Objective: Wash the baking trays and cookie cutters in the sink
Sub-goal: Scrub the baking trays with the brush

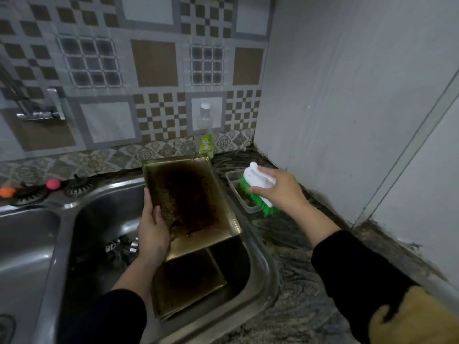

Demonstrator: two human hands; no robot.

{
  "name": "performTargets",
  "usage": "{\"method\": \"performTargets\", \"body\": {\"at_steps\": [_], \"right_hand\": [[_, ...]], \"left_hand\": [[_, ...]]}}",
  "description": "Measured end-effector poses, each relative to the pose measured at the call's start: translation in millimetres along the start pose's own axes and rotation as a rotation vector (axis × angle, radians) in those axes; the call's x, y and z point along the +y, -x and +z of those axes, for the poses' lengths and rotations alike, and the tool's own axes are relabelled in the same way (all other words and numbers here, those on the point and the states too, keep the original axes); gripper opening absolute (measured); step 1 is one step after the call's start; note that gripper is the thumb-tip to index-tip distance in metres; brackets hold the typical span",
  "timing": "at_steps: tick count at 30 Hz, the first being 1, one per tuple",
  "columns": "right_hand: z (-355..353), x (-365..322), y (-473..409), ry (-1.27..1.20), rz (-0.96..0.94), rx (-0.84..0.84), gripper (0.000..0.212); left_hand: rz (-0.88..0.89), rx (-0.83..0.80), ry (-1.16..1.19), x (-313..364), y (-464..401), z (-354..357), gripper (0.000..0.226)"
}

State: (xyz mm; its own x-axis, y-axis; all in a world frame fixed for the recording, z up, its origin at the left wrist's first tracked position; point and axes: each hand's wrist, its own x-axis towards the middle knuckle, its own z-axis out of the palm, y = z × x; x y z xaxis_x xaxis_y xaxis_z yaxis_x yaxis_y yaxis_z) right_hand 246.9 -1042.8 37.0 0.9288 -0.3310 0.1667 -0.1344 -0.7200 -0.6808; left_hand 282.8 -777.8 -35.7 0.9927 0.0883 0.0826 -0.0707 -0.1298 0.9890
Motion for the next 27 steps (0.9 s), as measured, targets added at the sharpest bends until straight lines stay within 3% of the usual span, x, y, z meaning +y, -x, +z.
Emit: {"method": "performTargets", "body": {"at_steps": [7,13,23,27], "right_hand": [[46,18,-72,0.178,0.076,0.005,0.060],[69,45,-77,0.218,0.075,-0.039,0.060],[76,-48,-69,-0.038,-0.216,0.076,0.063],[100,-63,-55,0.081,-0.237,0.049,0.066]], "left_hand": [[0.049,0.009,-0.020,-7,-10,2,0.054],[0.022,0.019,-0.034,-17,-20,5,0.054],[0.045,0.080,-0.037,-10,-9,19,0.055],[0.104,0.114,0.019,1,-3,22,0.055]]}}
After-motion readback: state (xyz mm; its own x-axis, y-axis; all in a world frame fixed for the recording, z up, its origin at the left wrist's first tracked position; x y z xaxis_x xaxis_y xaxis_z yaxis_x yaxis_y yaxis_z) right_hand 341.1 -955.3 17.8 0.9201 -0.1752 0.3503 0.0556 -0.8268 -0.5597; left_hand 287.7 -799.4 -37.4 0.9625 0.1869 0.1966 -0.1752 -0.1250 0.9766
